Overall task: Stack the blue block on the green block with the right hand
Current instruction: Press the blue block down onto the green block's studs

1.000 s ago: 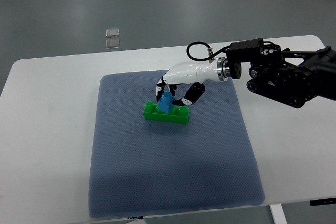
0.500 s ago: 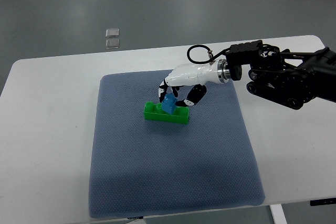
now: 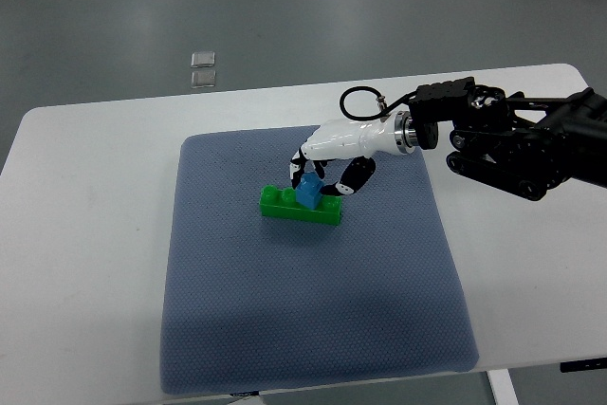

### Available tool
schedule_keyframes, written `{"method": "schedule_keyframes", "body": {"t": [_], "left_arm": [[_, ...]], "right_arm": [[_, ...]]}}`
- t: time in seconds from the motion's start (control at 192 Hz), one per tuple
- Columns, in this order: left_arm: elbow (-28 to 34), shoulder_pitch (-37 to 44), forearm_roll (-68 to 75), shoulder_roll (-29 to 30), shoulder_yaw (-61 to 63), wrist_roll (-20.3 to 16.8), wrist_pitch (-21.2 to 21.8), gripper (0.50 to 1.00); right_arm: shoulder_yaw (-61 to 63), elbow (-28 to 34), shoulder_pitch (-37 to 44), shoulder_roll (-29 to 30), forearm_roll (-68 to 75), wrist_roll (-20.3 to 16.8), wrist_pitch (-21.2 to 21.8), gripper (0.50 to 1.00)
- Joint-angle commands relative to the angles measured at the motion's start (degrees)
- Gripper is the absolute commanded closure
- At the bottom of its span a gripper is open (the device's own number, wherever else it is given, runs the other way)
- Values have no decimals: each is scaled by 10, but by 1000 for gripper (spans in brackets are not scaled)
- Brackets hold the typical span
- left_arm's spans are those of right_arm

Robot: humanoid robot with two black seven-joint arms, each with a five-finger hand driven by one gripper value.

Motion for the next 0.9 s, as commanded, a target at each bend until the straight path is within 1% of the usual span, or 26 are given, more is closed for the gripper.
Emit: {"method": "schedule_keyframes", "body": {"t": [0.0,0.266,0.459,0.615,0.709,0.724,0.745,0.766,0.797,0.875,0.896], "left_arm": [[0,0,0,0,0,0,0,500],[0,0,0,0,0,0,0,500],[0,0,0,0,0,0,0,500],[0,0,0,0,0,0,0,500],[0,1,0,0,0,0,0,500],[0,0,0,0,0,0,0,500],[0,0,0,0,0,0,0,500],[0,1,0,0,0,0,0,500],[0,0,0,0,0,0,0,500],[0,0,0,0,0,0,0,500],[0,0,0,0,0,0,0,500]], "right_arm": [[-5,-1,0,3,-2,0,-5,1000],[-18,-3,0,13,-3,-3,-8,1000],[-18,-25,-2,28,-18,-6,-17,1000],[-18,-30,-1,27,-18,-7,-17,1000],[-18,-30,-1,27,-17,-7,-26,1000],[-17,-30,-1,27,-17,-7,-26,989],[-17,-30,-1,27,-17,-7,-26,987],[-17,-29,-1,27,-17,-7,-25,967],[-17,-29,-1,27,-17,-6,-23,953],[-17,-28,2,27,-16,-4,-21,875],[-17,-28,2,27,-16,-4,-20,869]]}}
